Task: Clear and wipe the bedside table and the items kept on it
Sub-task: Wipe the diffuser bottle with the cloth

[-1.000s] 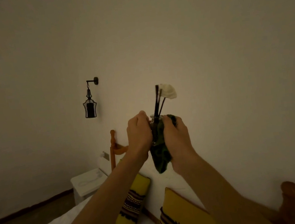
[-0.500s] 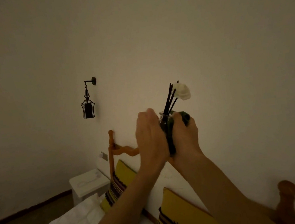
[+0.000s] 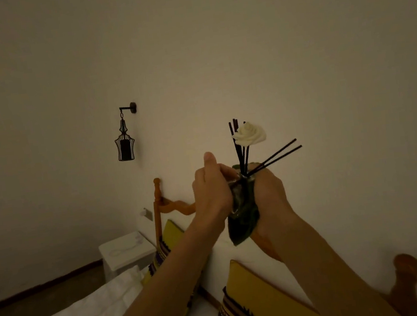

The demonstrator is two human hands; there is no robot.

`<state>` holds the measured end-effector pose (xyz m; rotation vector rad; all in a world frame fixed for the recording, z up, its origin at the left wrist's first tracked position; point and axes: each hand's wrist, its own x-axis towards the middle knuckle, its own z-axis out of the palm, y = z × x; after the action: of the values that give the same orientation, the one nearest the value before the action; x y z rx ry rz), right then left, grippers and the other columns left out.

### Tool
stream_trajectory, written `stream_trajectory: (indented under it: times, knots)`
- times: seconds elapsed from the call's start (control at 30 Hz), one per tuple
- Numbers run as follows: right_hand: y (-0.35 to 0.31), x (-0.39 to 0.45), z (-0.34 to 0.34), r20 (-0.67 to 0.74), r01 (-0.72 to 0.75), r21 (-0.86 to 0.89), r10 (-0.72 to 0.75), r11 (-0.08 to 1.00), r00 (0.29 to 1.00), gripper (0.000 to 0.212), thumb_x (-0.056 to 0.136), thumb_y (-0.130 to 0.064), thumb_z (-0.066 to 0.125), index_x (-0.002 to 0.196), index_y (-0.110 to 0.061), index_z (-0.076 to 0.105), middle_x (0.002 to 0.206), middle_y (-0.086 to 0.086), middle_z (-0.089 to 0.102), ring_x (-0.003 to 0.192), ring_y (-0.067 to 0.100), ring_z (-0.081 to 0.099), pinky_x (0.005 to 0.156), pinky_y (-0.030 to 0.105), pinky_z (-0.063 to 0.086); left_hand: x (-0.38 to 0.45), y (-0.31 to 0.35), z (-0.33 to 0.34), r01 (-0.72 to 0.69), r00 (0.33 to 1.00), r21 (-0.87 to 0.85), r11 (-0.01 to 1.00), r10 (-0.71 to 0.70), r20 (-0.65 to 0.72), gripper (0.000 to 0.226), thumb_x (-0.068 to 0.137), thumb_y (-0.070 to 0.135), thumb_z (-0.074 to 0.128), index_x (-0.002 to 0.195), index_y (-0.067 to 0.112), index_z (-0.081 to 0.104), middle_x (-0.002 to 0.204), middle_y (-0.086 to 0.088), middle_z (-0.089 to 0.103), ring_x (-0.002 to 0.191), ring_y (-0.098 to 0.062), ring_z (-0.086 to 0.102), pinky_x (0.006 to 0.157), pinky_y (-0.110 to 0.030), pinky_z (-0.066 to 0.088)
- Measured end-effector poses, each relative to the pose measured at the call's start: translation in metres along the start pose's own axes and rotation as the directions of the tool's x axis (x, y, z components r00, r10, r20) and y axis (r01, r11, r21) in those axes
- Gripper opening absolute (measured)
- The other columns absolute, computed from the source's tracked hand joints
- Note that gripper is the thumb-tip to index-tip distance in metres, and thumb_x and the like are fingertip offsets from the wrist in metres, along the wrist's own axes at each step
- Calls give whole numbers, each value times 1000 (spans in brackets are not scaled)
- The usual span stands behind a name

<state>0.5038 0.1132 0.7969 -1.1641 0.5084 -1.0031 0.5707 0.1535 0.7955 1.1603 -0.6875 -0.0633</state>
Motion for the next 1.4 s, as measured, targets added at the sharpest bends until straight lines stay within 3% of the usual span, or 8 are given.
stream_trajectory:
  times: [0.13,0.37,0.6,0.73,1.0,1.2,1.33,1.4]
  knots:
    - [6,5,2,5,-31,7,31,1000,1000,35,96,-29,53,121,-7,65,120,23,67,113,43,64,98,58,52,0,3,-2,277,960,-234,932,-281,17,70,99,43,38,36,22,60,50,2,63,63,-20,62,66,-32,48]
    - [42,-13,12,-261,286,-45,-287,957,922,32,106,-27,44,137,-24,44,108,-7,56,88,1,56,60,8,47,-6,-7,7,296,930,-261,919,-339,-139,40,93,24,42,54,20,49,55,2,55,65,-19,52,65,-34,43]
    - [10,14,-10,-49,-40,-302,26,953,998,24,96,-30,52,107,-15,66,96,12,70,79,25,67,61,32,56,-10,-7,0,381,918,-191,905,-395,-40,58,93,23,49,35,25,47,51,0,55,59,-19,55,70,-35,46]
    - [15,12,-15,23,-153,-177,159,972,987,32,93,-38,51,98,-13,71,86,12,74,84,30,68,86,44,57,-10,-3,-1,437,900,-195,878,-428,89,49,92,31,52,45,18,57,46,2,61,45,-14,62,62,-30,49]
    - [33,-2,-18,-14,16,-76,-17,997,1000,28,102,-29,48,125,-19,60,112,14,70,96,31,70,80,40,60,2,-4,-2,95,962,46,994,-80,-261,49,101,26,37,57,19,57,56,7,57,62,-11,55,67,-33,39]
    - [30,-10,-17,-58,31,166,-21,986,998,25,99,-10,55,123,-13,63,117,19,68,82,24,67,67,34,55,-17,-8,-1,-157,967,124,980,178,-182,49,102,23,34,59,10,54,49,11,54,50,-2,50,55,-18,42]
    - [31,-16,-7,-78,61,248,-42,967,996,28,101,-12,51,128,-18,56,116,16,67,88,24,69,62,32,59,-33,-10,-2,-325,943,149,934,332,-23,32,101,19,40,72,6,44,71,-5,47,71,-21,44,68,-44,40]
    - [35,-20,-2,-60,80,192,-70,978,996,29,102,-18,51,130,-25,53,116,10,67,96,22,70,71,35,61,-31,-8,-7,-267,962,232,935,273,5,22,101,10,43,78,10,45,77,-7,46,75,-20,41,66,-35,35]
